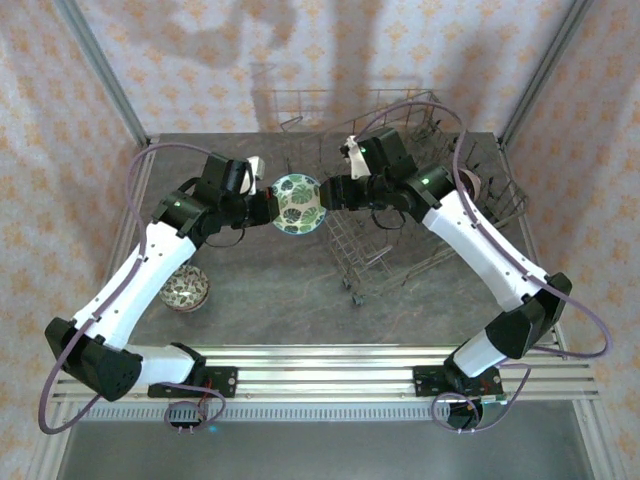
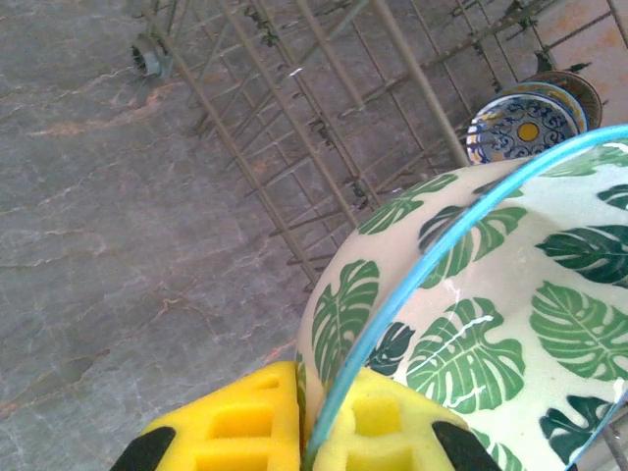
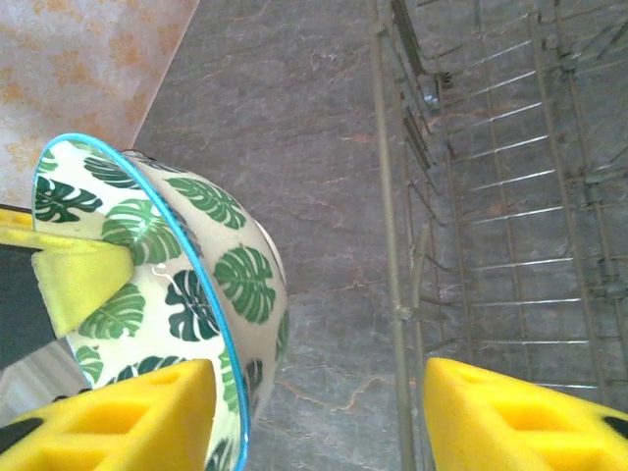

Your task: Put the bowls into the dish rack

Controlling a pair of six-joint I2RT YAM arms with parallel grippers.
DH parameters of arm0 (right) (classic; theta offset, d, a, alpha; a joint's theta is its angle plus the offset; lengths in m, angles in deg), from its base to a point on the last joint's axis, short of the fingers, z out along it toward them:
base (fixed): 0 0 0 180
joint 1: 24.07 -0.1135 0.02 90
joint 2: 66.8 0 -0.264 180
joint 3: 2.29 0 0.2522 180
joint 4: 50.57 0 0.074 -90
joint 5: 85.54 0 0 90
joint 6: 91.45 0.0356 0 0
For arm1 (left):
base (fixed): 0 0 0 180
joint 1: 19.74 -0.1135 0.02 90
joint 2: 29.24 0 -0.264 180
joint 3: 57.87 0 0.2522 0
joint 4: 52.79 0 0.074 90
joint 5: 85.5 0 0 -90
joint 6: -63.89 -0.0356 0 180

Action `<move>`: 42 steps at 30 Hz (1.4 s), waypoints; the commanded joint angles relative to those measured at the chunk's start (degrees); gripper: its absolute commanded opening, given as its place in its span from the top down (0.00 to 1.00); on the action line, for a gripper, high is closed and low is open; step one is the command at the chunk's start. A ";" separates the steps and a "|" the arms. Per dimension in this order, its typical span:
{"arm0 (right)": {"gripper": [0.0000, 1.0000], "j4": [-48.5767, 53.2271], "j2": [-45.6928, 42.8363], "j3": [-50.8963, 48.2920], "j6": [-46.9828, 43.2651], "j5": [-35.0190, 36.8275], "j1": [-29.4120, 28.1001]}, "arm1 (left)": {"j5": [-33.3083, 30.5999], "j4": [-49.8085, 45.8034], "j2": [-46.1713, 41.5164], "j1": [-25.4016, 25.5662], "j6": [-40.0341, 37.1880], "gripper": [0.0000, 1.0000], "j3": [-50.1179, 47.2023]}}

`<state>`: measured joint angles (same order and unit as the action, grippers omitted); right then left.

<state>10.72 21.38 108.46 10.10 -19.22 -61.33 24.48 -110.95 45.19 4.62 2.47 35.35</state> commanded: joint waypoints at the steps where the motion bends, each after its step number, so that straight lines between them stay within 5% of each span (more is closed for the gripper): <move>1: 0.49 -1.56 0.65 0.75 1.23 -2.36 -0.28 | -1.70 0.44 0.44 1.12 -1.27 1.00 3.28; 10: 0.76 -2.88 0.48 -1.70 2.67 -1.40 -0.27 | -4.31 -0.15 0.40 2.64 -1.75 1.00 3.92; 28: 0.93 -6.06 -0.73 -5.99 3.19 -1.30 -0.54 | -4.51 -0.22 1.47 5.13 -1.99 0.98 4.58; 34: 1.00 -8.50 -3.10 -8.65 3.55 0.49 -0.58 | -4.17 -0.66 1.48 5.19 -1.78 0.84 3.95; 42: 1.00 -14.14 -6.48 -10.91 6.60 3.80 -0.56 | -4.25 -1.22 0.08 5.00 -2.66 0.38 7.11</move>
<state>3.44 18.76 98.04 14.15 -18.37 -61.92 20.55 -113.03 47.60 9.15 0.68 39.06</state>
